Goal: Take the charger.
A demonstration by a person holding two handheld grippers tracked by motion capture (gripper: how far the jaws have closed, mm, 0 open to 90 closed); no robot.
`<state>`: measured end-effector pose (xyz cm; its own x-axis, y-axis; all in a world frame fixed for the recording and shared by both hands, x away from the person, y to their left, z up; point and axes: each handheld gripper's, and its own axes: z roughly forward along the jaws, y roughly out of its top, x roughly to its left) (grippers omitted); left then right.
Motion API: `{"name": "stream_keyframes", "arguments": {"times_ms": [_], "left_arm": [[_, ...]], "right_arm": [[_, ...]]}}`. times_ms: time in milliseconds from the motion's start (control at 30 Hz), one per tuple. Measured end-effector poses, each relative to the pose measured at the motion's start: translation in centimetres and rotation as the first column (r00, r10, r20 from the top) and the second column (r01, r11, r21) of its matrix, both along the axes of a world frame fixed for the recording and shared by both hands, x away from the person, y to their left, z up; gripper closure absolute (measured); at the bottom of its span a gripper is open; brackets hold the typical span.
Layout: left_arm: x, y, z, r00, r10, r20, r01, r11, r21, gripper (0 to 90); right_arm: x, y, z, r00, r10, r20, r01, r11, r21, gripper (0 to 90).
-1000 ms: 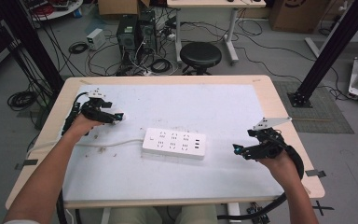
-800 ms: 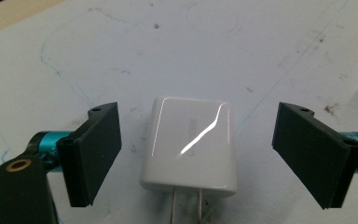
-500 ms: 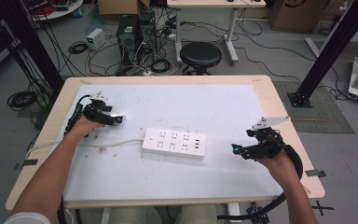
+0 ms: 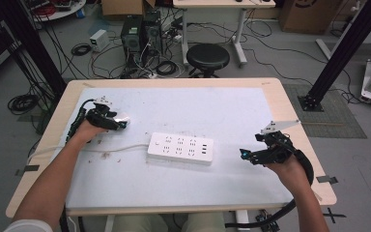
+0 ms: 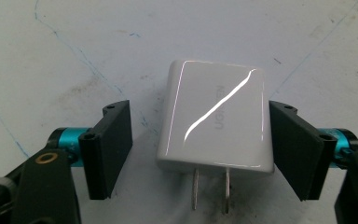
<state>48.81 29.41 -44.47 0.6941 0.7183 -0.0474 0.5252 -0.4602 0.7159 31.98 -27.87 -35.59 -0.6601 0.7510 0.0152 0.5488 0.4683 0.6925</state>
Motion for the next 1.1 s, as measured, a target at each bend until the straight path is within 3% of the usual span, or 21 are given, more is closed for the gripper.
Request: {"name": "stream_keyframes", "arguments": {"times_ms": [133,367,500,633,733,933,1100], "left_arm": [[-0.2,0.0,0.2,0.9998,-0.020,0.002,0.020,0.9998,-0.001,41.9],[-0.3,0.0,0.4,0.9999,0.002,-0.016,-0.003,0.9996,-0.026,42.3],[-0.7,-0.1,1.2,0.9993,0.031,-0.022,-0.032,0.9984,-0.047,42.4],[-1.3,-0.4,2.6,0.9973,0.073,0.001,-0.073,0.9959,-0.054,42.5],[-2.1,-0.5,3.7,0.9945,0.096,0.041,-0.094,0.9940,-0.057,42.5],[-3.9,-0.7,4.8,0.9904,0.104,0.091,-0.099,0.9933,-0.060,42.6],[-6.2,-1.0,5.6,0.9848,0.111,0.134,-0.100,0.9908,-0.091,42.6]], "right_arm": [[0.0,0.0,0.0,1.0000,0.000,0.001,0.000,1.000,0.002,17.3],[-0.1,-0.2,0.0,1.0000,-0.004,0.003,0.004,1.000,0.002,17.2],[-0.1,-0.2,-0.2,0.9999,-0.004,0.010,0.004,1.000,0.003,17.3],[-0.1,-0.1,-0.4,0.9999,-0.004,0.010,0.004,1.000,0.003,17.3],[0.0,0.1,-0.4,0.9999,0.000,0.011,0.000,1.000,0.005,17.3],[0.0,0.5,-0.4,0.9997,0.017,0.020,-0.017,1.000,0.011,17.3],[-0.3,0.6,-0.3,0.9992,0.027,0.030,-0.027,1.000,0.015,17.3]]}}
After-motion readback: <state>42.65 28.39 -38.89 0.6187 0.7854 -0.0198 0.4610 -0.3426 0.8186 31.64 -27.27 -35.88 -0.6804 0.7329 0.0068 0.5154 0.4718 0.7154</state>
